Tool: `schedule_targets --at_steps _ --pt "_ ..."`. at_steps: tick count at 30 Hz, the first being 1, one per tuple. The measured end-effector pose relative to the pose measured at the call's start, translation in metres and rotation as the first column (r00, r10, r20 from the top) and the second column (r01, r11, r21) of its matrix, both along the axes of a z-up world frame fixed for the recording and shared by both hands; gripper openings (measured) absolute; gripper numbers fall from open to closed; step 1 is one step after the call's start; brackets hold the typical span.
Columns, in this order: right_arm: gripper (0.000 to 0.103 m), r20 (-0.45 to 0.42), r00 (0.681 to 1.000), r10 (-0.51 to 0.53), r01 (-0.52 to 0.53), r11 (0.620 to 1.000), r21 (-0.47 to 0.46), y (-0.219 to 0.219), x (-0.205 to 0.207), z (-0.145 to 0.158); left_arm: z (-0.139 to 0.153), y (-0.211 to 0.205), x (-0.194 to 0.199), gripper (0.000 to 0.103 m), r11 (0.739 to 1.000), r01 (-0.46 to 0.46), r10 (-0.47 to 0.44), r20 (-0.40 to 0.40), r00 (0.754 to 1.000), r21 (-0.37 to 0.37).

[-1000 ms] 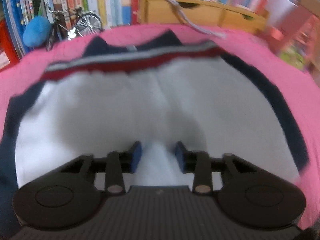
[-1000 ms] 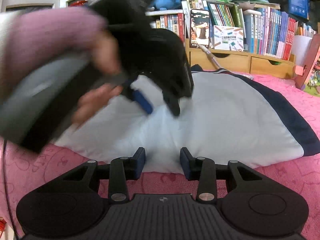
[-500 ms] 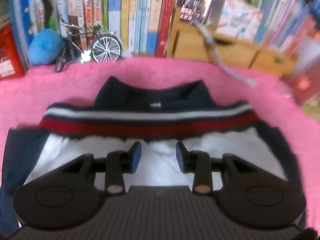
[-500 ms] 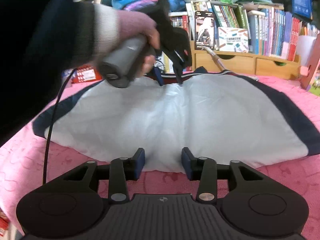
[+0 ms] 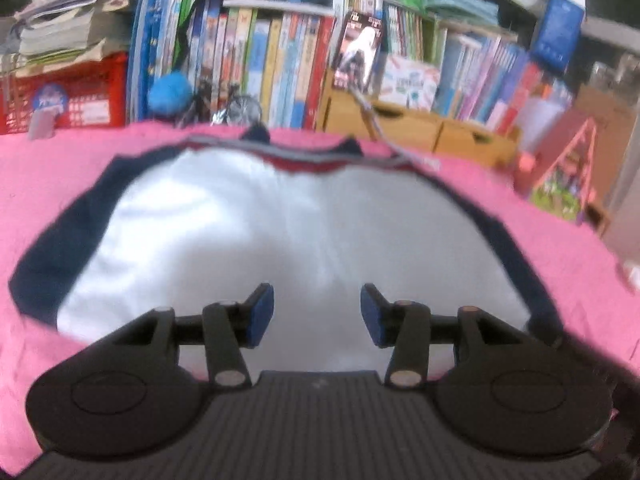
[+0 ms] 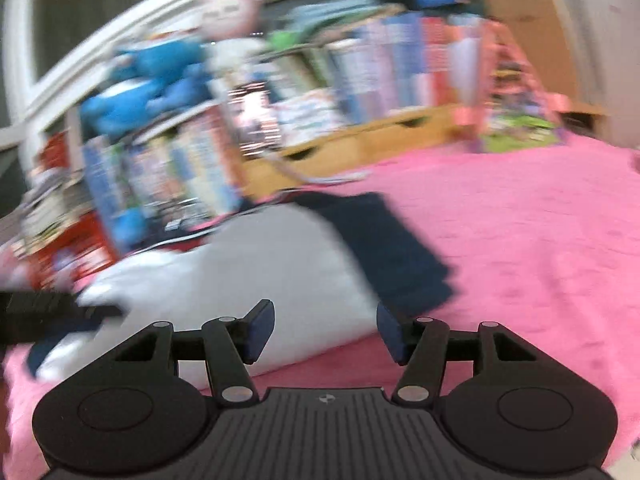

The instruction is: Fold clothes

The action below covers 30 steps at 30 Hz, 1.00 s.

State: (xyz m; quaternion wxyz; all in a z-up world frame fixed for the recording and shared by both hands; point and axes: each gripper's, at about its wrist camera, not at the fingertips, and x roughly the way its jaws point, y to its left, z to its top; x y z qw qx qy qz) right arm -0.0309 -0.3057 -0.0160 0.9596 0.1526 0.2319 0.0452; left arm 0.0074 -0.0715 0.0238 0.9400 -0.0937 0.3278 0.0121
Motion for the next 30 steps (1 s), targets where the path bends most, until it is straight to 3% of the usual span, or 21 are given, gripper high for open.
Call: schedule_targets --at_steps 4,7,15,20,24,25,26,28,30 --pt "0.057 -0.045 0.995 -0.089 0.092 0.994 0.052 -0.027 0.004 -0.008 -0.012 -0.008 0.0 0.044 1.0 -0.008 0.009 -0.041 0.999 0.027" --pt "0.058 -0.06 0.994 -0.094 0.098 0.993 0.066 -0.034 0.002 -0.014 -0.023 -0.01 -0.002 0.045 1.0 -0.021 0.022 -0.048 0.999 0.022" --pt "0.062 -0.104 0.994 -0.025 0.047 0.975 0.215 -0.042 0.035 -0.018 -0.025 -0.015 -0.005 0.045 0.999 -0.015 0.017 -0.031 0.999 0.049" --pt "0.063 -0.118 0.993 0.007 0.041 0.916 0.398 -0.055 0.064 -0.024 -0.026 -0.015 -0.004 0.045 0.999 -0.015 0.016 -0.027 1.0 0.048" --pt "0.062 -0.127 0.992 0.018 0.036 0.913 0.407 -0.052 0.086 -0.024 -0.026 -0.013 -0.004 0.045 1.0 -0.009 0.01 -0.021 1.0 0.028" --pt "0.056 -0.132 0.991 0.017 0.038 0.915 0.401 -0.051 0.09 -0.023 -0.026 -0.011 -0.005 0.045 1.0 -0.009 0.009 -0.018 1.0 0.013" --pt "0.044 -0.15 0.989 0.011 0.049 0.921 0.387 -0.05 0.095 -0.021 -0.026 -0.006 -0.005 0.045 1.0 -0.008 0.008 -0.016 1.0 -0.018" --pt "0.034 -0.192 0.981 -0.004 0.073 0.932 0.355 -0.049 0.103 -0.017 -0.026 0.005 -0.005 0.045 0.996 -0.007 0.006 -0.011 1.0 -0.093" --pt "0.024 -0.111 0.994 0.019 0.01 0.966 0.26 -0.024 0.097 0.005 -0.028 0.018 -0.006 0.043 0.985 -0.005 0.004 -0.007 1.0 -0.173"
